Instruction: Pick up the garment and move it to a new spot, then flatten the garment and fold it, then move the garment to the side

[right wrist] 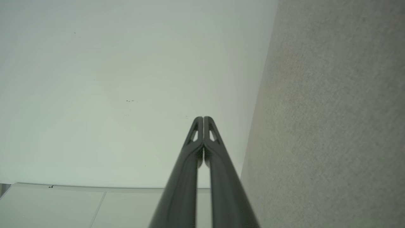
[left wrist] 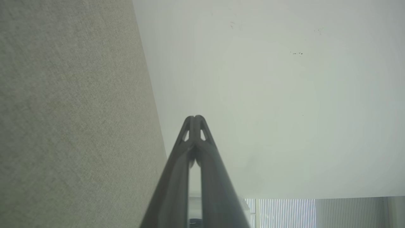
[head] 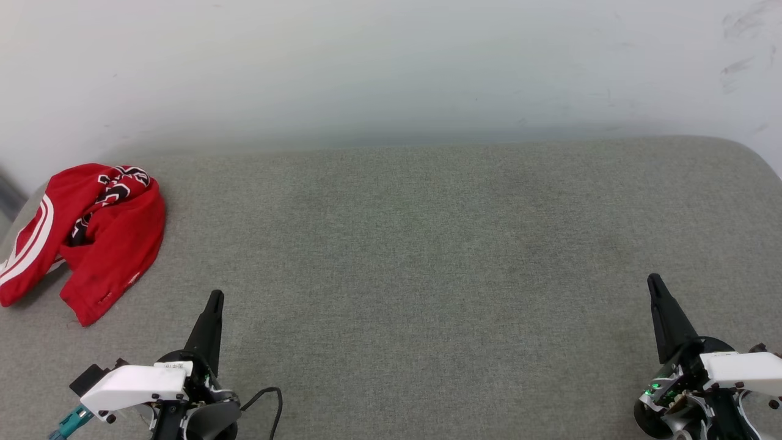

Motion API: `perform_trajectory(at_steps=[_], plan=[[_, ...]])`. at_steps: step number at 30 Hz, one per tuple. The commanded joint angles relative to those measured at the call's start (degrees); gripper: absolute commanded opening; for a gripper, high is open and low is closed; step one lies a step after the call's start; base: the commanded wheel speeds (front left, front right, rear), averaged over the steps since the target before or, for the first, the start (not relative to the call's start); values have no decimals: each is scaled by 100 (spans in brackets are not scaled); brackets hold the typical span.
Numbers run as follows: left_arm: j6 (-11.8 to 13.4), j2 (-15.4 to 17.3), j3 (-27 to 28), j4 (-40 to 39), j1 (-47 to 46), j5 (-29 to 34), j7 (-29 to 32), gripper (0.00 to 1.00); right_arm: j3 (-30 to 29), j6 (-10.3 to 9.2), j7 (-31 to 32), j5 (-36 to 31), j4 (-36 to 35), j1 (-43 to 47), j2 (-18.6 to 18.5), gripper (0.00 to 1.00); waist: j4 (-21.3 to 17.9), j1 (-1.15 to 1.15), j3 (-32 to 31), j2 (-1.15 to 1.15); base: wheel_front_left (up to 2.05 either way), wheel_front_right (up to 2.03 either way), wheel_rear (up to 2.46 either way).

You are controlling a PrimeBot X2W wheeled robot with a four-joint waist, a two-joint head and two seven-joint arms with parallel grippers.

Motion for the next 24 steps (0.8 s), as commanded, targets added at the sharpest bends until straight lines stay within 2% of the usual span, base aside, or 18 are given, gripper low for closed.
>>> perform_trajectory(at_steps=[1,24], plan=[[0,-8,19,0,-40,19,14,0,-1,-2,6,-28,7,-58,17,0,0,0,0,0,0,0,0],[0,-8,17,0,-40,18,13,0,1,-2,4,-27,7,-58,18,0,0,0,0,0,0,0,0]])
